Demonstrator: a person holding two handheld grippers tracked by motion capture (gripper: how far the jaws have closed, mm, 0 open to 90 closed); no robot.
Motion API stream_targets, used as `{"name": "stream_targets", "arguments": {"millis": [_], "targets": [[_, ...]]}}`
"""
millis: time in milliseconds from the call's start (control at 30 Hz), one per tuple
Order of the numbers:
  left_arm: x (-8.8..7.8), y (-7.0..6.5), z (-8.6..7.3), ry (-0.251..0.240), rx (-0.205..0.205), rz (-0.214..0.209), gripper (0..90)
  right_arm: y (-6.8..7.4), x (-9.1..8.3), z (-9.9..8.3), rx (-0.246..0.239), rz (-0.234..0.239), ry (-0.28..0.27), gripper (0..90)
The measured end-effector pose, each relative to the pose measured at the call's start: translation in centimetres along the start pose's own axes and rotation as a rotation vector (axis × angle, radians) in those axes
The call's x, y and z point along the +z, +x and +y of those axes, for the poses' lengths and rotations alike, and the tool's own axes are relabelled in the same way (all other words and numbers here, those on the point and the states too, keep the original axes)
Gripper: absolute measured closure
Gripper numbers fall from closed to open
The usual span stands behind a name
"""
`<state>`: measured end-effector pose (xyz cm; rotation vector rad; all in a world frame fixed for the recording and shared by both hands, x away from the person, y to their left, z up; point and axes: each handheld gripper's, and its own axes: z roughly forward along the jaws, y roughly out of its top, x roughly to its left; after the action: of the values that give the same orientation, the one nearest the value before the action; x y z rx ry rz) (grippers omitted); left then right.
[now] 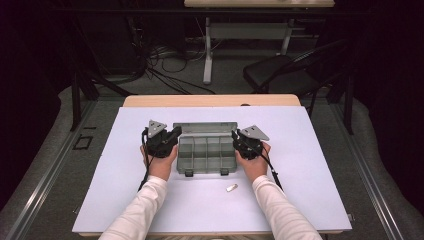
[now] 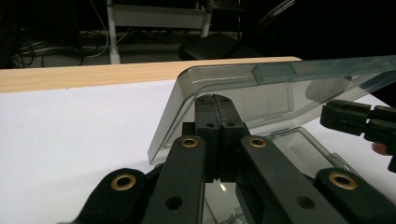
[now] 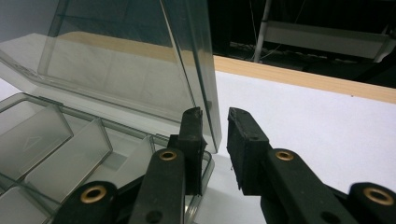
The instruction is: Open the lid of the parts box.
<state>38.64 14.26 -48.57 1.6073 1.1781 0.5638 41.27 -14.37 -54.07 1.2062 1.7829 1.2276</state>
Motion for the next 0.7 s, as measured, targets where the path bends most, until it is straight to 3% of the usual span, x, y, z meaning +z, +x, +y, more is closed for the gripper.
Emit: {"name": "stream_targets", "arguments": {"millis": [367, 700], "targets": [[0.12, 0.25, -0.02, 0.006, 0.0, 0.002, 90.0, 0.0, 0.64, -0.47, 0.018, -0.02, 0.005, 81.8], [-0.02, 0.04, -0.6, 0.033, 0.013, 0.0, 89.0, 0.05, 0.54, -0.42, 0.028, -0.01, 0.011, 84.9]]}}
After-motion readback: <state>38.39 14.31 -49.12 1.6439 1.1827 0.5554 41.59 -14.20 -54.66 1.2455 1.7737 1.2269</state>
